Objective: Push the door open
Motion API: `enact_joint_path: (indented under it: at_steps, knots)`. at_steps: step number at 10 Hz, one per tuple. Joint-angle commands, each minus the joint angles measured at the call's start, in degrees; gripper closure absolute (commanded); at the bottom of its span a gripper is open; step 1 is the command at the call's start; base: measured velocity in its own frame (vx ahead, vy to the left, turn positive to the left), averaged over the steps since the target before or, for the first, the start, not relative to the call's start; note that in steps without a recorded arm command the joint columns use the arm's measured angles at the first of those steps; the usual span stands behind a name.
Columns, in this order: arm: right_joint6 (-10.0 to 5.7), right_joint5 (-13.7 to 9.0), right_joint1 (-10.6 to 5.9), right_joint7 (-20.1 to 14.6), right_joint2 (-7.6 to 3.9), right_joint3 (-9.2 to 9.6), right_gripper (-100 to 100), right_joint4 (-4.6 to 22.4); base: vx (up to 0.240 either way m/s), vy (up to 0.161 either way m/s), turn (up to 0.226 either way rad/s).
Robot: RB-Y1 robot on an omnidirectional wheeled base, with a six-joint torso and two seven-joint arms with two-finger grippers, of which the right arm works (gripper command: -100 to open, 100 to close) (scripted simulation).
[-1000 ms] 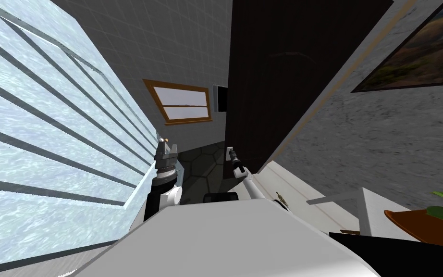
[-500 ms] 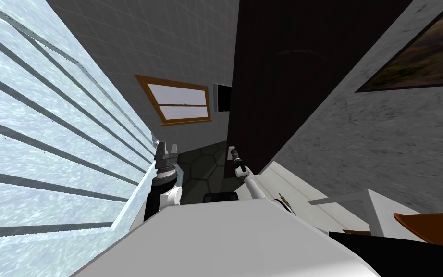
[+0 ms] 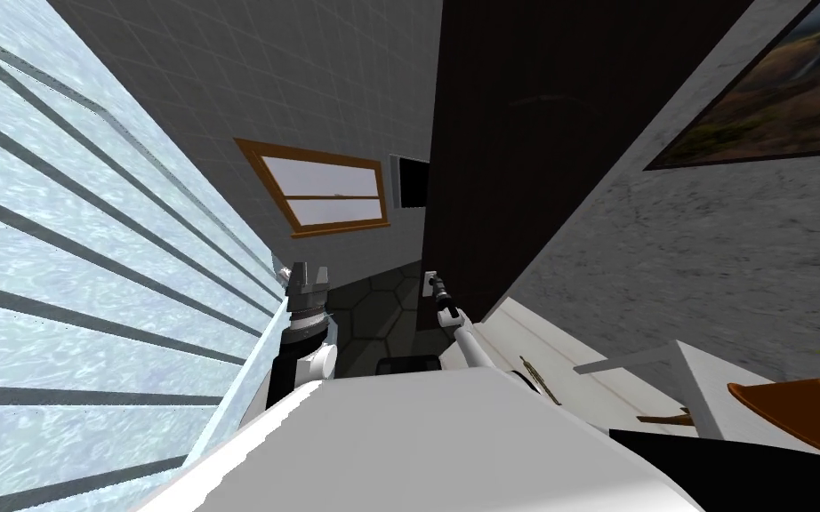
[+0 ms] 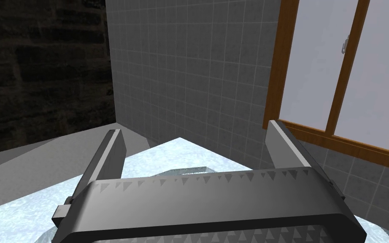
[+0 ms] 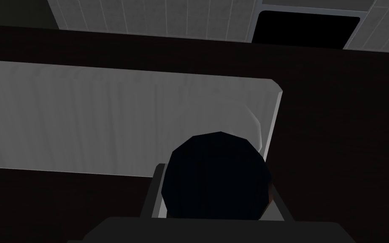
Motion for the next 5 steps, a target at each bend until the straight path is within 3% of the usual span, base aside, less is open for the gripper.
enact_joint_path:
  at_steps: [1, 5]
  knots:
    - [-0.04, -0.17, -0.22, 0.38, -0.04, -1.5, 100, -0.58, 0.124, 0.138, -0.067]
    - [-0.11, -0.54, -0.54, 1.09, 0.75, -4.26, 100, -0.11, 0.167, 0.148, -0.08]
